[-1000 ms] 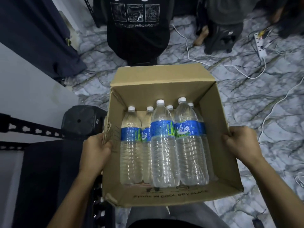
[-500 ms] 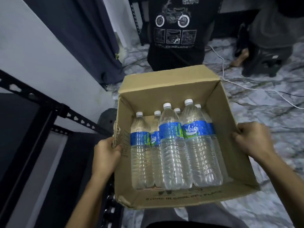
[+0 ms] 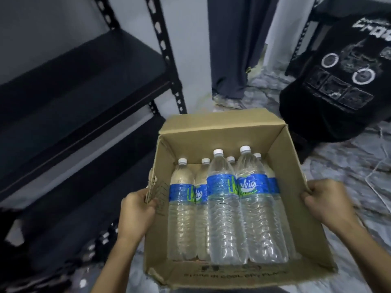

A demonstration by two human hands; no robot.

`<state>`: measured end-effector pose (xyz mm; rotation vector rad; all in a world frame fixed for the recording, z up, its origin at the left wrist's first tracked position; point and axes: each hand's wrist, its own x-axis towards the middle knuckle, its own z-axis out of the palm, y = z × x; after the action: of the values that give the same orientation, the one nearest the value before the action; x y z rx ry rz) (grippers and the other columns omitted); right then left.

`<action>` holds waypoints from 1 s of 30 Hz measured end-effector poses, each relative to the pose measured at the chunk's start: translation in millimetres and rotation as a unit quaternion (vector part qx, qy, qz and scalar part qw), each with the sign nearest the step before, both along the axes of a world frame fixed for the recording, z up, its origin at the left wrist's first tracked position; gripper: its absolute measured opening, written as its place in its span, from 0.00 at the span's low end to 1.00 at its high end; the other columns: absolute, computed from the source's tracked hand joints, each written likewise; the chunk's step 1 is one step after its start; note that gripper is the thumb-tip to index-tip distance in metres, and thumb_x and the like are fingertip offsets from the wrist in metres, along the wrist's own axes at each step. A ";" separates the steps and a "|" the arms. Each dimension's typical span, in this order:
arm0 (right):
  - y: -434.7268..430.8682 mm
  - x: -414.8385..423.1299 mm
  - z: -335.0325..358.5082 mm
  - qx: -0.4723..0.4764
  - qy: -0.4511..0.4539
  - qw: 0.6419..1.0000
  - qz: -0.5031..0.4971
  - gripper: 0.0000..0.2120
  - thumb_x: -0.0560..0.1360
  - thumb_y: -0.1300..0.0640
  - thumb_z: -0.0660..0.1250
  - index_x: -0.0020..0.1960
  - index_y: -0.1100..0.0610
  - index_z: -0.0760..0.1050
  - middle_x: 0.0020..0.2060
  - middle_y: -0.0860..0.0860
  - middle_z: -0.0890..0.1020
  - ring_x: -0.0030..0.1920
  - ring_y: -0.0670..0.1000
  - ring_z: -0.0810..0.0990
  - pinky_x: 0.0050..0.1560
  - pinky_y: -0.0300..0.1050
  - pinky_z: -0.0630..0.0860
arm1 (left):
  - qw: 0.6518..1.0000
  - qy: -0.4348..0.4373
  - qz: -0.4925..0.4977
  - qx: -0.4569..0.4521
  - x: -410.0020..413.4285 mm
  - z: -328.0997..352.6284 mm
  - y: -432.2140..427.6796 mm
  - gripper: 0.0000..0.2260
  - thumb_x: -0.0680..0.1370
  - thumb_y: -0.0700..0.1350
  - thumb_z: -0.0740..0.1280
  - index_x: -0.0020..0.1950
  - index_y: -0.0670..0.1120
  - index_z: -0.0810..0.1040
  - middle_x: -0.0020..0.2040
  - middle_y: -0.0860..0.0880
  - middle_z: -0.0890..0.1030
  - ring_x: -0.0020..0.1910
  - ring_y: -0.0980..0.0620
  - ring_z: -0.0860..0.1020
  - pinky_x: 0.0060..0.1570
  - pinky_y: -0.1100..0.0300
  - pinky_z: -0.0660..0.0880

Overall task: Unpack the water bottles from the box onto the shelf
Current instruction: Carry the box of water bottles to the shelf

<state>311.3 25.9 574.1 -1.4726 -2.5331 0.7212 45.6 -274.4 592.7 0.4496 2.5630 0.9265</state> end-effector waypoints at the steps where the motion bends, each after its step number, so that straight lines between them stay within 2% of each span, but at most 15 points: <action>1: -3.5 -5.6 -0.8 -0.002 0.004 1.000 0.013 0.17 0.69 0.69 0.69 0.25 0.70 0.66 0.21 0.66 0.72 0.22 0.58 0.71 0.25 0.44 0.61 | 1.000 0.005 0.019 -0.002 4.5 -0.3 -12.6 0.09 0.77 0.34 0.67 0.42 0.44 0.85 0.34 0.47 0.86 0.38 0.44 0.85 0.38 0.48 0.82; 4: -20.3 -22.9 -4.2 0.000 0.007 0.998 0.061 0.21 0.68 0.69 0.70 0.23 0.64 0.62 0.19 0.63 0.68 0.21 0.57 0.68 0.26 0.43 0.58 | 0.997 0.018 0.077 -0.010 18.7 -2.2 -53.9 0.06 0.76 0.34 0.67 0.42 0.40 0.84 0.35 0.43 0.85 0.41 0.43 0.85 0.40 0.48 0.81; 6: -36.1 -34.8 -4.6 0.011 0.001 0.995 0.097 0.22 0.68 0.69 0.71 0.23 0.61 0.61 0.19 0.62 0.69 0.21 0.56 0.67 0.25 0.43 0.58 | 0.993 0.024 0.111 -0.019 31.0 -1.0 -82.4 0.06 0.75 0.34 0.68 0.42 0.40 0.84 0.35 0.44 0.85 0.40 0.44 0.84 0.40 0.48 0.81; 8: -55.7 -45.4 -2.9 0.007 0.002 0.991 0.133 0.23 0.68 0.69 0.71 0.23 0.60 0.61 0.19 0.61 0.69 0.22 0.54 0.67 0.24 0.43 0.57 | 0.989 0.028 0.143 -0.020 45.3 2.4 -111.1 0.06 0.75 0.34 0.68 0.40 0.40 0.84 0.33 0.46 0.85 0.38 0.45 0.84 0.39 0.49 0.81; 11: -83.4 -58.5 -2.1 -0.017 0.016 0.985 0.173 0.20 0.68 0.69 0.70 0.22 0.64 0.65 0.18 0.60 0.71 0.22 0.57 0.72 0.26 0.50 0.64 | 0.980 0.023 0.198 -0.021 66.4 5.9 -151.3 0.08 0.74 0.33 0.67 0.37 0.40 0.82 0.30 0.45 0.83 0.32 0.45 0.80 0.33 0.52 0.76; 14: -113.0 -72.9 0.9 -0.027 0.040 0.976 0.211 0.21 0.67 0.70 0.70 0.21 0.61 0.64 0.19 0.60 0.72 0.22 0.56 0.71 0.26 0.47 0.63 | 0.970 0.029 0.241 -0.015 82.1 7.7 -191.3 0.06 0.74 0.34 0.67 0.37 0.38 0.81 0.31 0.41 0.83 0.31 0.48 0.77 0.32 0.49 0.76; 16: -130.9 -80.7 -0.6 -0.034 0.046 0.970 0.236 0.23 0.66 0.71 0.69 0.21 0.59 0.61 0.17 0.57 0.69 0.21 0.51 0.68 0.22 0.41 0.59 | 0.964 0.024 0.262 -0.021 92.2 5.6 -215.7 0.08 0.73 0.32 0.67 0.35 0.38 0.79 0.29 0.42 0.81 0.29 0.47 0.77 0.30 0.51 0.73; 17: -140.3 -84.7 -2.8 -0.036 0.050 0.967 0.246 0.23 0.66 0.72 0.69 0.21 0.59 0.61 0.17 0.57 0.68 0.21 0.49 0.67 0.22 0.40 0.60 | 0.961 0.021 0.274 -0.019 95.7 4.2 -226.0 0.09 0.73 0.31 0.67 0.34 0.39 0.80 0.28 0.43 0.81 0.29 0.46 0.78 0.28 0.52 0.73; 19: -158.3 -91.9 -8.3 -0.042 0.047 0.962 0.264 0.20 0.66 0.72 0.69 0.21 0.63 0.63 0.17 0.59 0.70 0.20 0.51 0.69 0.23 0.39 0.63 | 0.955 0.017 0.294 -0.016 100.5 2.7 -243.8 0.10 0.74 0.31 0.67 0.35 0.41 0.81 0.26 0.47 0.80 0.26 0.49 0.76 0.25 0.54 0.70; 21: -169.0 -100.6 -19.1 -0.052 0.048 0.958 0.276 0.19 0.66 0.71 0.69 0.22 0.63 0.64 0.17 0.59 0.70 0.19 0.52 0.69 0.21 0.40 0.61 | 0.949 0.015 0.314 -0.027 102.7 -1.2 -256.7 0.10 0.75 0.32 0.67 0.35 0.42 0.82 0.25 0.47 0.79 0.24 0.53 0.72 0.22 0.60 0.66; 24: -185.6 -112.5 -30.2 -0.075 0.060 0.952 0.291 0.21 0.67 0.72 0.68 0.22 0.60 0.63 0.16 0.55 0.67 0.18 0.50 0.65 0.21 0.38 0.57 | 0.939 0.019 0.342 -0.034 110.6 -11.6 -274.4 0.09 0.76 0.34 0.68 0.37 0.41 0.83 0.28 0.42 0.82 0.27 0.47 0.78 0.26 0.51 0.74; 25: -189.5 -116.8 -31.9 -0.080 0.064 0.950 0.296 0.22 0.68 0.72 0.68 0.22 0.60 0.62 0.16 0.54 0.67 0.19 0.50 0.66 0.21 0.38 0.57 | 0.938 0.017 0.346 -0.034 111.8 -13.6 -276.8 0.09 0.76 0.34 0.68 0.37 0.42 0.83 0.29 0.41 0.82 0.28 0.44 0.79 0.28 0.48 0.76; 27: -197.4 -123.6 -36.7 -0.083 0.061 0.945 0.311 0.24 0.68 0.72 0.68 0.21 0.58 0.61 0.16 0.52 0.66 0.23 0.48 0.71 0.21 0.38 0.59 | 0.929 0.015 0.368 -0.033 112.7 -19.8 -283.2 0.09 0.76 0.35 0.69 0.37 0.41 0.83 0.29 0.41 0.82 0.28 0.43 0.80 0.29 0.46 0.77; 30: -203.5 -136.6 -38.8 -0.077 0.065 0.940 0.327 0.25 0.67 0.72 0.68 0.22 0.56 0.59 0.17 0.53 0.65 0.18 0.49 0.63 0.21 0.40 0.58 | 0.924 0.010 0.381 -0.021 111.5 -26.0 -287.1 0.07 0.77 0.37 0.69 0.40 0.41 0.85 0.31 0.43 0.84 0.33 0.42 0.83 0.31 0.46 0.80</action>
<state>174.7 -177.6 535.3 -0.5442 -2.9084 1.0721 157.1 -561.5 566.7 -0.6111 2.7896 1.0861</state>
